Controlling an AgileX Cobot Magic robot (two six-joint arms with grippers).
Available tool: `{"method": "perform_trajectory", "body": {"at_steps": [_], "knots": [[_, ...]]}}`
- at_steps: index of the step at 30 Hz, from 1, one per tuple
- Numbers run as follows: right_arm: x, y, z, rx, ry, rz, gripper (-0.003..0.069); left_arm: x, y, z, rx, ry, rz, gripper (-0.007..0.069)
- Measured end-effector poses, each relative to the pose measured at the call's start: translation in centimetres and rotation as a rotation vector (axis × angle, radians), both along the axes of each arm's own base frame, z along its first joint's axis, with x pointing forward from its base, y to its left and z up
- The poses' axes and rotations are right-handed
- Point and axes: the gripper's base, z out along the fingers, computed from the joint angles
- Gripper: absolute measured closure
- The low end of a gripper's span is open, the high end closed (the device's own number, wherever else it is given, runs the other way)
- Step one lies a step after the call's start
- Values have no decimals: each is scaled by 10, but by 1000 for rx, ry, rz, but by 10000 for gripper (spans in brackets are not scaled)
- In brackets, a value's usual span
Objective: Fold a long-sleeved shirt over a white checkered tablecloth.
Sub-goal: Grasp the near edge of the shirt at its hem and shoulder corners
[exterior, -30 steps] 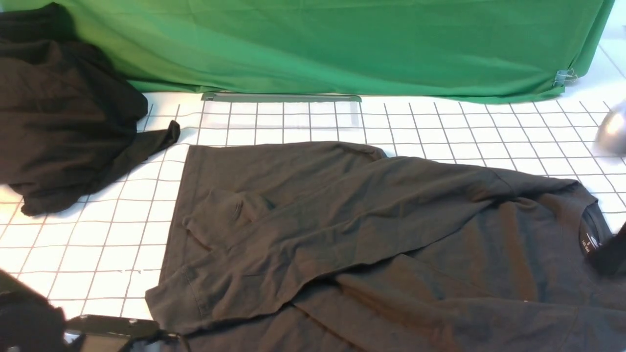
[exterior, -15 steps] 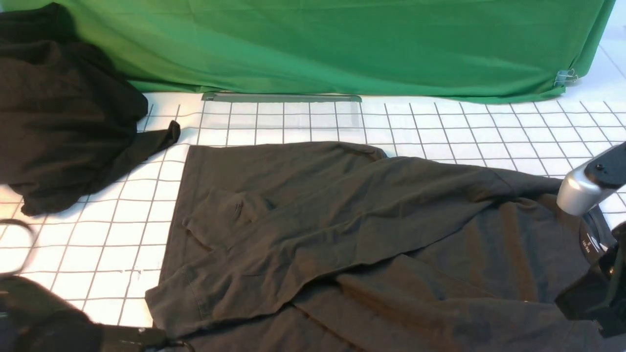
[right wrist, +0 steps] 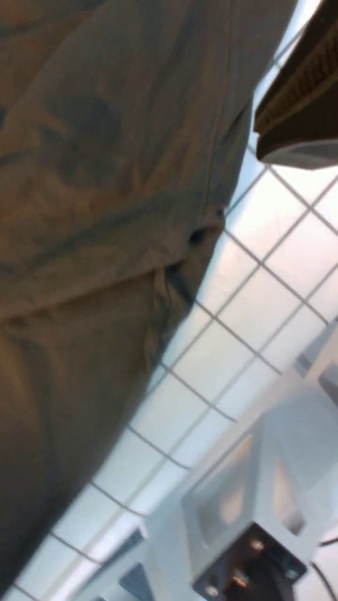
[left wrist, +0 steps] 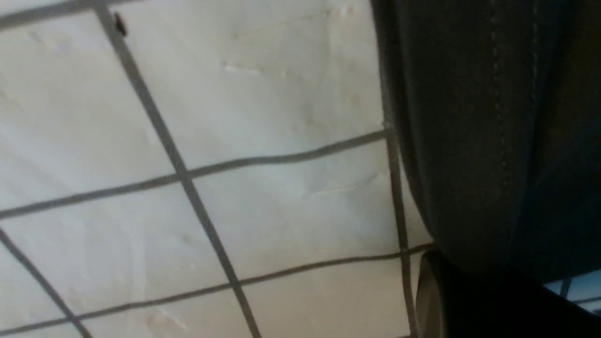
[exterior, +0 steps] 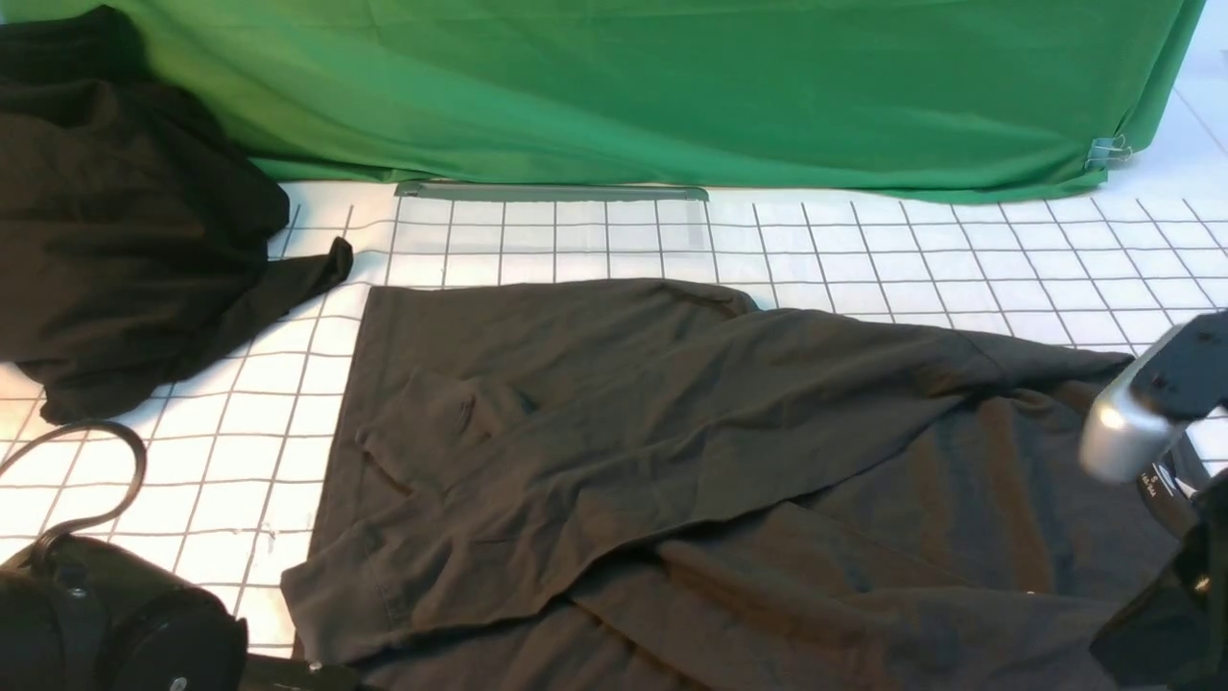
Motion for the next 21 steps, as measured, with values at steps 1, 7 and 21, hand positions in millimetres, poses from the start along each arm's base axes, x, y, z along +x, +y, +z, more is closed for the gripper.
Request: {"method": "perform_trajectory", "body": {"at_steps": [1,7,21], "knots": [[-3,5,-2,-2,6,29,659,-1,1,5,4,-2,-10,602],[-20,24,-27,-40,35,118,598,-6,10,35,-1,-85,-30,603],[-14,54,-128,-233,-11,156,229,-16,20,55,-30,-175,-2,603]]}}
